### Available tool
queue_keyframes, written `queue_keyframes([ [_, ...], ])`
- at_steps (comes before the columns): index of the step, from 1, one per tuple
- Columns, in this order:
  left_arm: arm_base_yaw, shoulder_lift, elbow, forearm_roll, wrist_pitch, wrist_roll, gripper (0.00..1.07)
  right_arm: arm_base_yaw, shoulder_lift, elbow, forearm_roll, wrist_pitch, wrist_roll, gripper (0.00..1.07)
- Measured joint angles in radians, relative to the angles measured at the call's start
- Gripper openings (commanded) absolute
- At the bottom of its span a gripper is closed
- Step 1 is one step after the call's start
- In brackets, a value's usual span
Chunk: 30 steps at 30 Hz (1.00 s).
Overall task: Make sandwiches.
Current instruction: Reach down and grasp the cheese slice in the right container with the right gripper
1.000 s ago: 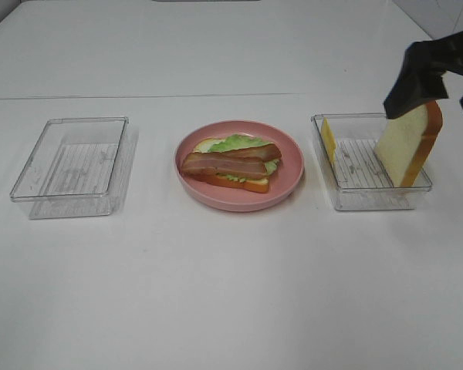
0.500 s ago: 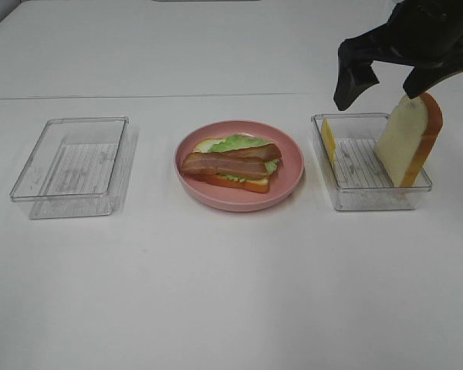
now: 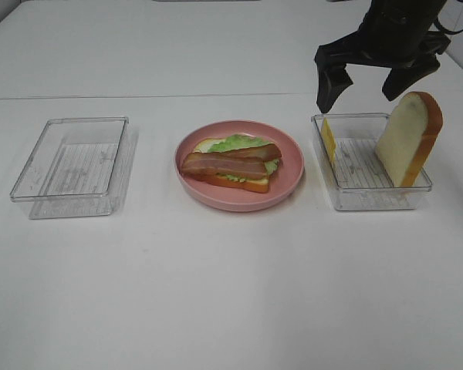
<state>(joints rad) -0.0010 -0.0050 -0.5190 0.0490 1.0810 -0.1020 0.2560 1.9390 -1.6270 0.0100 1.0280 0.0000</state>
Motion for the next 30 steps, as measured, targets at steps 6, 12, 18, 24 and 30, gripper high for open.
queue_keyframes([
  [6,0.0,0.0,0.0,0.0,0.0,0.0,0.96,0.002,0.053,-0.002,-0.01,-0.001,0.024,0.99],
  [12,0.0,0.0,0.0,0.0,0.0,0.0,0.96,0.002,0.089,-0.002,0.003,-0.028,0.023,0.99],
  [18,0.0,0.0,0.0,0.0,0.0,0.0,0.96,0.002,0.12,-0.002,0.015,-0.07,0.025,0.99],
  [24,0.0,0.0,0.0,0.0,0.0,0.0,0.96,0.002,0.141,-0.002,0.054,-0.107,0.027,0.99],
  [30,0.0,0.0,0.0,0.0,0.0,0.0,0.96,0.002,0.153,-0.002,0.055,-0.15,0.029,0.99],
])
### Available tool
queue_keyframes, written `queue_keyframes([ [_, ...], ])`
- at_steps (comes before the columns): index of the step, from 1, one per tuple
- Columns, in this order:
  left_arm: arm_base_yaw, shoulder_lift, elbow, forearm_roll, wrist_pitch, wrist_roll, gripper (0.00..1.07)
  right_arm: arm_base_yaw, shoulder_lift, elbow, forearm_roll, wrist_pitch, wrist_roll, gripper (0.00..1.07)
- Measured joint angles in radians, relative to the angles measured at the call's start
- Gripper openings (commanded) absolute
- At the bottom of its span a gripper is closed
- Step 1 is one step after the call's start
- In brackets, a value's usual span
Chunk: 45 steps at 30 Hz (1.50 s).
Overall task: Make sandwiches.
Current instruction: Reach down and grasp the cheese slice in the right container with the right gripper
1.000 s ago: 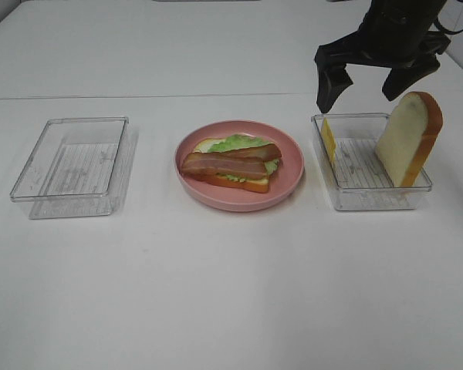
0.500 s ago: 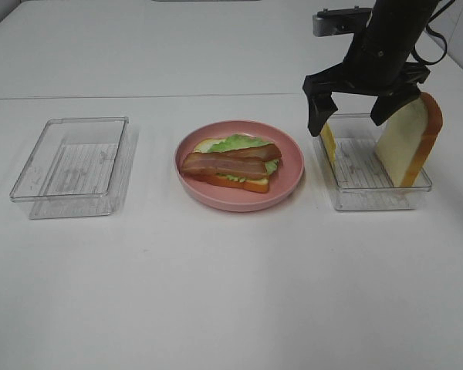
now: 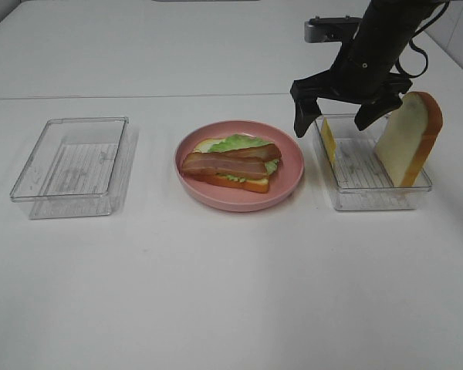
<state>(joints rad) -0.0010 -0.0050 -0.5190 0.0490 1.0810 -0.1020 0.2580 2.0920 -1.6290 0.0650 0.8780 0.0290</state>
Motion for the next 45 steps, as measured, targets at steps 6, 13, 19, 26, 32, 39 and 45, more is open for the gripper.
queue_keyframes([
  [6,0.0,0.0,0.0,0.0,0.0,0.0,0.96,0.0,0.019,0.0,0.0,-0.017,-0.002,0.99],
  [13,0.0,0.0,0.0,0.0,0.0,0.0,0.96,0.0,0.056,0.0,0.0,-0.019,-0.002,0.98],
  [19,0.0,0.0,0.0,0.0,0.0,0.0,0.96,0.0,0.08,0.0,0.0,-0.02,-0.002,0.86],
  [26,0.0,0.0,0.0,0.0,0.0,0.0,0.96,0.0,0.086,0.0,0.0,-0.03,-0.002,0.58],
  [32,0.0,0.0,0.0,0.0,0.0,0.0,0.96,0.0,0.086,0.0,-0.001,-0.047,-0.002,0.18],
  [39,0.0,0.0,0.0,0.0,0.0,0.0,0.96,0.0,0.086,0.0,-0.029,-0.051,-0.002,0.0],
  [45,0.0,0.0,0.0,0.0,0.0,0.0,0.96,0.0,0.086,0.0,-0.043,-0.049,-0.002,0.0],
])
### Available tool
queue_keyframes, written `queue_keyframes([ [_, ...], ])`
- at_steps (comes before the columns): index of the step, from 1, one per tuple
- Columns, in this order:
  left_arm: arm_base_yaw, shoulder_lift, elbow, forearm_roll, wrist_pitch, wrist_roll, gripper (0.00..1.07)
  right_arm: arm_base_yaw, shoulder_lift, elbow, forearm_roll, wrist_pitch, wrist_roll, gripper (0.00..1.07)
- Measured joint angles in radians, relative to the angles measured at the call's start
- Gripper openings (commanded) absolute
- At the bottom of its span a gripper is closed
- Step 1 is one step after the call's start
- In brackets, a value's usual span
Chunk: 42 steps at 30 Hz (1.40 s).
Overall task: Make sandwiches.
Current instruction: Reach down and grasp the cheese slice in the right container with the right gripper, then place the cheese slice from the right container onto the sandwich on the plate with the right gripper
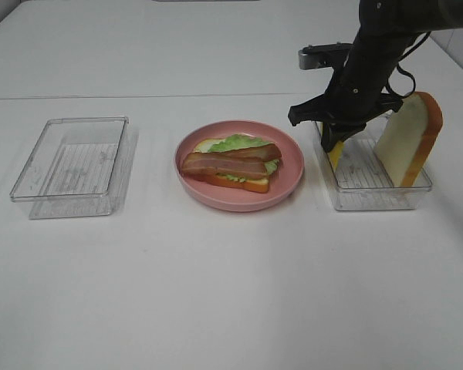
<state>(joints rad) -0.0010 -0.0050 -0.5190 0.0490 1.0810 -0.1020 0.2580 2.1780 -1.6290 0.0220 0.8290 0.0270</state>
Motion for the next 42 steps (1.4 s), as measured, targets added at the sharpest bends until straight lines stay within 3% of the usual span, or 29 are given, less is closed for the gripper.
queue_keyframes([
  [10,0.0,0.0,0.0,0.0,0.0,0.0,0.96,0.0,-0.061,-0.002,-0.014,0.018,0.0,0.0],
  [23,0.0,0.0,0.0,0.0,0.0,0.0,0.96,0.022,-0.143,-0.132,0.013,0.173,0.0,0.0],
  [35,0.0,0.0,0.0,0.0,0.0,0.0,0.96,0.265,-0.108,-0.139,0.111,0.038,0.0,0.0],
  [42,0.0,0.0,0.0,0.0,0.0,0.0,0.96,0.307,-0.067,-0.139,0.165,-0.048,0.0,0.0],
])
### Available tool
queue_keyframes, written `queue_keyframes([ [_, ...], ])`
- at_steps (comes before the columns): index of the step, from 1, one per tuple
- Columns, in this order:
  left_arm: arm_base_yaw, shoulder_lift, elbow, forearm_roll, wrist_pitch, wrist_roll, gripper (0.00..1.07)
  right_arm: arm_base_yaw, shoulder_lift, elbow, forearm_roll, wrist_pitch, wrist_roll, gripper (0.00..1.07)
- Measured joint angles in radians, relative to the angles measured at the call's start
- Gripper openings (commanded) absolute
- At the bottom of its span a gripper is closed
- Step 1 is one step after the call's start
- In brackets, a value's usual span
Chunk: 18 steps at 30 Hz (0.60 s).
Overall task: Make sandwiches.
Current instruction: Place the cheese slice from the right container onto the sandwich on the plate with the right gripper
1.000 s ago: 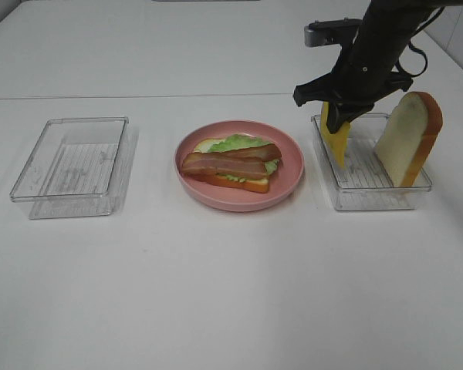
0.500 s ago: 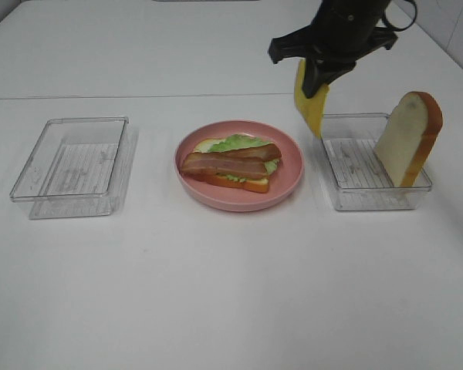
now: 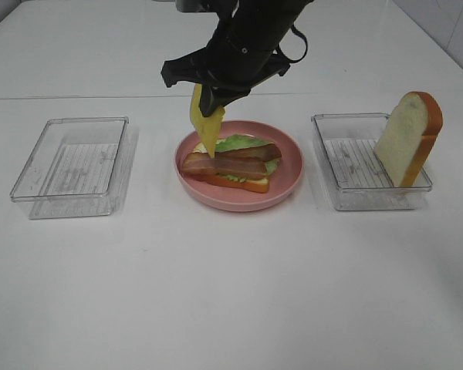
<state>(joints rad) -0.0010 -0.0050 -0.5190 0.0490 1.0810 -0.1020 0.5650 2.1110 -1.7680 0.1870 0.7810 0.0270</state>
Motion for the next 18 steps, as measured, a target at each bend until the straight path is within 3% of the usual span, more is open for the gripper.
queue_keyframes([
  [18,0.0,0.0,0.0,0.0,0.0,0.0,0.96,-0.027,0.115,0.0,-0.012,-0.052,0.025,0.0],
])
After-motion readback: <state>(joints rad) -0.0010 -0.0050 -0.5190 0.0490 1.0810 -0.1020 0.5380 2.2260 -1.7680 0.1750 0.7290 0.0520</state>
